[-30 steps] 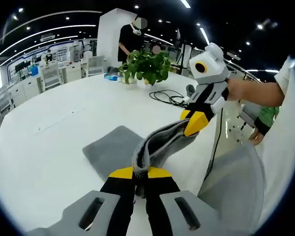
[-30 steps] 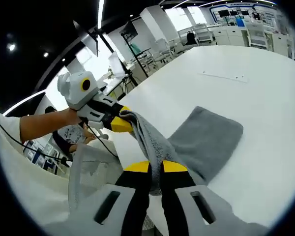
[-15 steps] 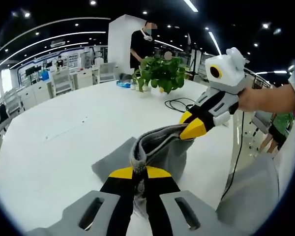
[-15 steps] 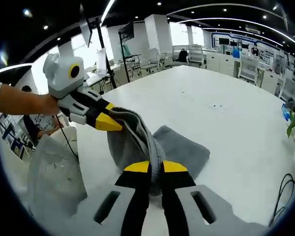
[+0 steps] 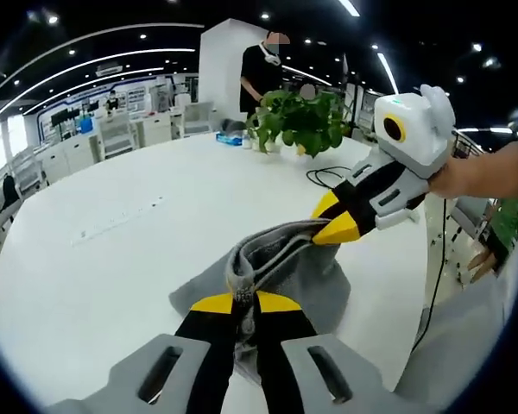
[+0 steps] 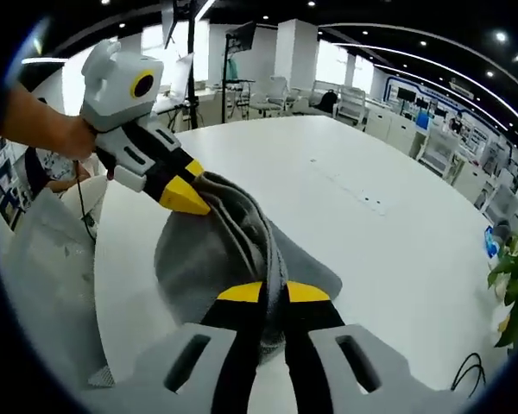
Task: Fold the towel on the table until its edges align and the towel forms a compact rectangular stack.
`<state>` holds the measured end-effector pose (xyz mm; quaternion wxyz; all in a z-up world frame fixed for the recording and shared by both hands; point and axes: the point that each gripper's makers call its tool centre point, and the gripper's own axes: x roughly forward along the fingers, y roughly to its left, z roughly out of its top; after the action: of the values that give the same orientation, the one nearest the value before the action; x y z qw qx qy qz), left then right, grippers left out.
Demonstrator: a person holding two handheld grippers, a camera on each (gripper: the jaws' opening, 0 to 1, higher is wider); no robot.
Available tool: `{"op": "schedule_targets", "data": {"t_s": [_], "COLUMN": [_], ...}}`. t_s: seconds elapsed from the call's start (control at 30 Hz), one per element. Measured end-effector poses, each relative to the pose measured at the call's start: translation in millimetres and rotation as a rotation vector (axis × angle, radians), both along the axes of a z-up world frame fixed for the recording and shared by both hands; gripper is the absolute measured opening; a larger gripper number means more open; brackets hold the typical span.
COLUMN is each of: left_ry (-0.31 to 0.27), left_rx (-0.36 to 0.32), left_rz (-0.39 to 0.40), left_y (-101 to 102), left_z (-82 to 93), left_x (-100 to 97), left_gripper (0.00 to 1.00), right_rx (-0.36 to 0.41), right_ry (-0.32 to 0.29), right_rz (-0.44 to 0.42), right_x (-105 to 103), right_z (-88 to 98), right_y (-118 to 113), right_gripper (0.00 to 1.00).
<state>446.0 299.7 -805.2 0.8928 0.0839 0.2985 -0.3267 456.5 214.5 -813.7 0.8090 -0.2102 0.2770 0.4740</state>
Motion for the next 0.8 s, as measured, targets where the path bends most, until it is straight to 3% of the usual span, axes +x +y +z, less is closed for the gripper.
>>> {"op": "schedule_targets", "data": {"t_s": [0.33,0.6,0.73,0.8], "left_ry": [0.061,0.108,0.121,0.123], "left_rx": [0.015,0.034,0.046,0.049], "left_rz": [0.034,0.06,0.066,0.065], "left_y": [4.4,8.0,10.3,9.0], "left_z": [-26.4,-50.7,-59.4,-60.8], "left_x": [20.5,29.3,34.5,35.1], "left_gripper": [0.07,0.07,0.07,0.07], "right_rx": [-0.023,-0.013,0.013,0.038], "right_ry": [-0.027,-0.118,-0.081,-0.03], "right_rz": [-0.03,-0.059,-0.061,-0.055], "right_x": [25.0,32.2,22.6,13.5], "right_z": [-16.1,-4.0,-6.4,-13.9], "right_y": [3.8,-0.9,-1.6,1.8], "right_gripper": [0.07,0.03,0.05,0.04]}}
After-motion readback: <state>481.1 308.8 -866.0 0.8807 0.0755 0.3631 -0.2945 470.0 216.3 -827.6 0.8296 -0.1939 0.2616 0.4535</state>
